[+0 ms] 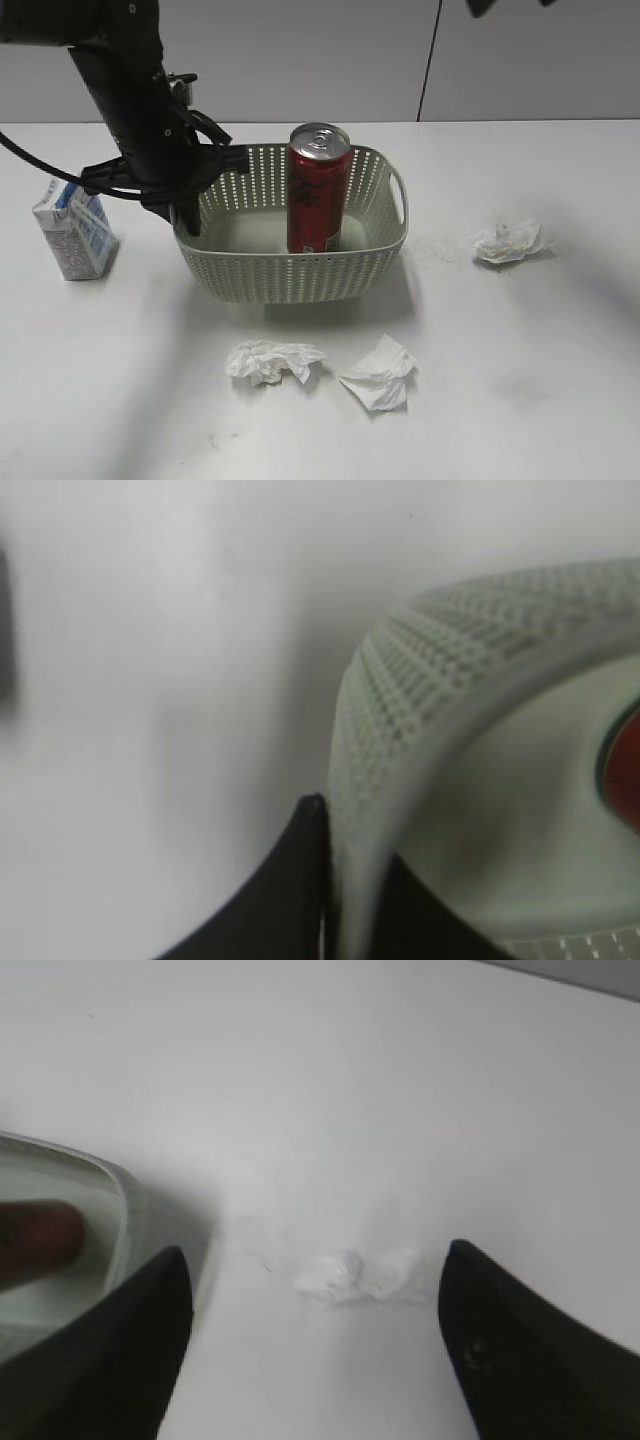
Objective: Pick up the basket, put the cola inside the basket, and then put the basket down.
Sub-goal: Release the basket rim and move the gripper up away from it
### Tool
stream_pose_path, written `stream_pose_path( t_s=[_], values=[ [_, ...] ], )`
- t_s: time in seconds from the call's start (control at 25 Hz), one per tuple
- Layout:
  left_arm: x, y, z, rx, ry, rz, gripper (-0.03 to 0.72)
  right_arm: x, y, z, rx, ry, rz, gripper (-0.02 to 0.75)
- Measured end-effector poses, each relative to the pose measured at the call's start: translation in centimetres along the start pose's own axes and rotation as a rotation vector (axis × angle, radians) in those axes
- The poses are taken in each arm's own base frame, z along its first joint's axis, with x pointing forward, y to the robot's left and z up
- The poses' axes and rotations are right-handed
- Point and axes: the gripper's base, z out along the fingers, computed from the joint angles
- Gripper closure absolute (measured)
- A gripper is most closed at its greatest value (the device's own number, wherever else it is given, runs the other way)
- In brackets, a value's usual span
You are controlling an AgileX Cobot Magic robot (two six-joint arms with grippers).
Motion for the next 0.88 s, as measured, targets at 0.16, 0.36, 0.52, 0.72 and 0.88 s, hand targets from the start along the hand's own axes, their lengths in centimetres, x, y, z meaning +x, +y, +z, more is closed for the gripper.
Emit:
stream_pose_path(
  t_s=[0.16, 0.36, 0.52, 0.72, 0.88],
  values=[
    [-0.8, -0.3, 0.9, 0.003, 0.007, 0.017, 0.688, 4.1, -3.3, -2.0, 0.045, 0.057, 0.051, 0.142],
    [-1.0, 0.0, 2.8, -0.014, 0.045, 0.035, 0.688, 9.5, -3.8, -4.4, 0.078, 0.042, 0.048, 0.143],
    [-1.1, 0.0, 3.3, -0.014, 0.055, 0.037, 0.688, 14.3, -3.2, -5.9, 0.073, -0.003, 0.048, 0.143],
    [-1.2, 0.0, 3.3, -0.013, 0.040, 0.044, 0.688, 19.7, -2.6, -6.9, 0.069, -0.035, 0.053, 0.143],
    [-1.4, 0.0, 3.3, -0.017, 0.015, 0.064, 0.686, 23.4, -2.2, -7.9, 0.071, -0.075, 0.057, 0.143]
  ],
)
